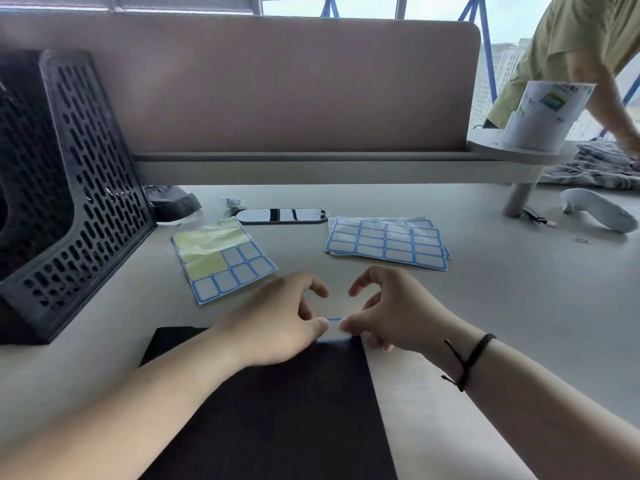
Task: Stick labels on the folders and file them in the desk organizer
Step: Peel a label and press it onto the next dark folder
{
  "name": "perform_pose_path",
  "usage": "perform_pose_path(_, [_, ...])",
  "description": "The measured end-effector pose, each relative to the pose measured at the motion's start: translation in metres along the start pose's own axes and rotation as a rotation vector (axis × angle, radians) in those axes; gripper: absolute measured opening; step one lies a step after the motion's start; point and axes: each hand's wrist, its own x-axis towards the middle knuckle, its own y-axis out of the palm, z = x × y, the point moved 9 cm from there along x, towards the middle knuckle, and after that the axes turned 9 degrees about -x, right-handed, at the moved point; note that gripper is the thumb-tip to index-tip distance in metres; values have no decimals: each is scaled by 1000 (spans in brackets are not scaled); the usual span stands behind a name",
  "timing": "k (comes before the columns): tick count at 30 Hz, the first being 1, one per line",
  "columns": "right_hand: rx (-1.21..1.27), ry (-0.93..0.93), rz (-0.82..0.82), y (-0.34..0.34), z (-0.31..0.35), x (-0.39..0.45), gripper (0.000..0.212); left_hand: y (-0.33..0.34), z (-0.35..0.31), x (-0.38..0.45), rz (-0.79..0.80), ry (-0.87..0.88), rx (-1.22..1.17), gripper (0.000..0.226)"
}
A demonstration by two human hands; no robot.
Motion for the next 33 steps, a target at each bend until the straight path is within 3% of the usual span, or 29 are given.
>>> perform_pose_path(7, [-50, 5, 14, 3, 2, 1, 40, -3, 4, 2, -34, -64, -87, 32])
perform_pose_path(33, [-93, -2, 2, 3, 2, 4, 42, -6, 5, 4, -54, -83, -2, 28])
